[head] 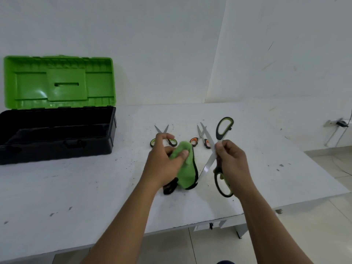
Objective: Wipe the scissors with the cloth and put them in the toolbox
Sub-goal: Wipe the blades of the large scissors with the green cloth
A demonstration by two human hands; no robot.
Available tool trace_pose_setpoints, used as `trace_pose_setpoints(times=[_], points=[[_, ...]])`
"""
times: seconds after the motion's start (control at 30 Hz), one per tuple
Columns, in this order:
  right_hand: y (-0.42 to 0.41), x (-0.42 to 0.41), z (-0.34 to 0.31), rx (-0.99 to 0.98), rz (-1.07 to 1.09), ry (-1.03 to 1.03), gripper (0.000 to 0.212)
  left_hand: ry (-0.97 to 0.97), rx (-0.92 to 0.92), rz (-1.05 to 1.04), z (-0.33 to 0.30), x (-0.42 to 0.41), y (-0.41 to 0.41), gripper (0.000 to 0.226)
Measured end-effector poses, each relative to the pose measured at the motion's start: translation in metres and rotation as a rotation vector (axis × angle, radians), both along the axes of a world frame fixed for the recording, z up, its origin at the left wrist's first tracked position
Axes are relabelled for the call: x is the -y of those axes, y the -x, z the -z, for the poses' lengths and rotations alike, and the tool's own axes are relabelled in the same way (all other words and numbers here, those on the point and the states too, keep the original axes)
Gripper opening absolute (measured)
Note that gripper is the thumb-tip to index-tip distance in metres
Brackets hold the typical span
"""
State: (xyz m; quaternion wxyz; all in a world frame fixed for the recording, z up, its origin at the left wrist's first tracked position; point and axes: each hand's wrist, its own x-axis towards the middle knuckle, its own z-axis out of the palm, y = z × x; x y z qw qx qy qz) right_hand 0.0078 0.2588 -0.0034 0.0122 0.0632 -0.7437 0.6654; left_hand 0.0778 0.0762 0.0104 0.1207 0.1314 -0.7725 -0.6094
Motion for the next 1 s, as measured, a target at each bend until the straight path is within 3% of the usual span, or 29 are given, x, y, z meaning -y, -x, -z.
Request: trace_pose_setpoints(times=[0.1, 0.27, 0.6, 0.8, 1.0], points=[[-0.011, 0.011, 0.004, -0.004, -0.04, 0.05, 0.036, 0.074, 0.023, 0.12, -0.004, -0.016, 0.006, 0.046], [-0.021, 0.02, 0.001, -0.027, -0.06, 0.149, 0.038, 0.108, 0.0, 0.133, 0.002, -0.032, 0.008, 0.047], [-0.011, 0.015, -0.001, 0.01, 0.023, 0.079, 0.034, 0.139, -0.006, 0.12, 0.021, -0.043, -0.009, 0.049], [-0.024, 0.026, 0.001, -0.009, -0.037, 0.175, 0.03, 0.013, -0.105, -0.033, 0.0, -0.045, 0.005, 0.051], [-0.022, 0.028, -0.01, 0.031, -0.011, 0.192, 0.031, 0.009, -0.082, 0.027, -0.004, -0.043, 0.007, 0.043]])
